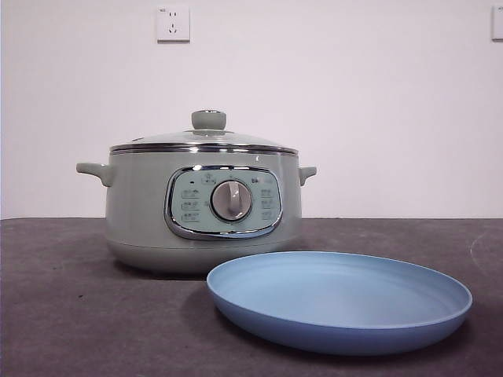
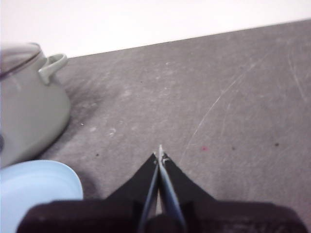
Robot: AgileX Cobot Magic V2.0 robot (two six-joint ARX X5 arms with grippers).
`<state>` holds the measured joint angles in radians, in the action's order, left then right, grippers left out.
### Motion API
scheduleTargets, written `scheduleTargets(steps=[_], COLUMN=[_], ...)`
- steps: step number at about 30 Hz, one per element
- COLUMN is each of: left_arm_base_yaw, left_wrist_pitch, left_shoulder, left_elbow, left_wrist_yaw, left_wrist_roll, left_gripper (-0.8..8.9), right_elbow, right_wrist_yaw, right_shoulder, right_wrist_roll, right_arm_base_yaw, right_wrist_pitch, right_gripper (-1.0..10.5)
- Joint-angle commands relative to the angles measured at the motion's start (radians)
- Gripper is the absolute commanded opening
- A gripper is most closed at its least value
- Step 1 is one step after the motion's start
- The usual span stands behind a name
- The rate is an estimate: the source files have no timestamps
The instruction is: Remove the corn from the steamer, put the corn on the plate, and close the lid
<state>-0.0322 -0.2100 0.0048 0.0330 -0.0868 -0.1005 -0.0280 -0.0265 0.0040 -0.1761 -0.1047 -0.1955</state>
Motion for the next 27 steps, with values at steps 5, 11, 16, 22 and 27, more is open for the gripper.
scheduleTargets(steps=[5,11,16,22,27], left_arm_base_yaw=[-0.002,-0.002,-0.002,-0.002,-0.002], left_wrist_pitch=[0.006,-0.001,-0.067,-0.154,-0.225], left_shoulder=[0.001,0.037,0.127,0.300,0.447], left_elbow=[0.101,0.214,0.343,0.523,0.678], left_wrist_yaw=[-0.028,-0.062,-0.171,-0.337,-0.455], left_wrist_roll=[-0.116,-0.166,-0.163,-0.143,-0.092], left_gripper=[-0.06,-0.06,-0.06,-0.06,-0.06], right_elbow=[-0.098,-0.239,-0.426,-0.686,-0.888], right_wrist_yaw=[-0.002,-0.085,-0.222,-0.412,-0.526], right_shoulder=[0.025,0.156,0.348,0.591,0.758], right_wrist_roll=[-0.098,-0.097,-0.050,0.095,0.233], right_arm_base_yaw=[0.000,0.000,-0.001,-0.001,-0.002], right_wrist_pitch=[0.007,0.002,-0.077,-0.272,-0.444], right_gripper=[-0.1,-0.1,-0.1,-0.1,-0.1])
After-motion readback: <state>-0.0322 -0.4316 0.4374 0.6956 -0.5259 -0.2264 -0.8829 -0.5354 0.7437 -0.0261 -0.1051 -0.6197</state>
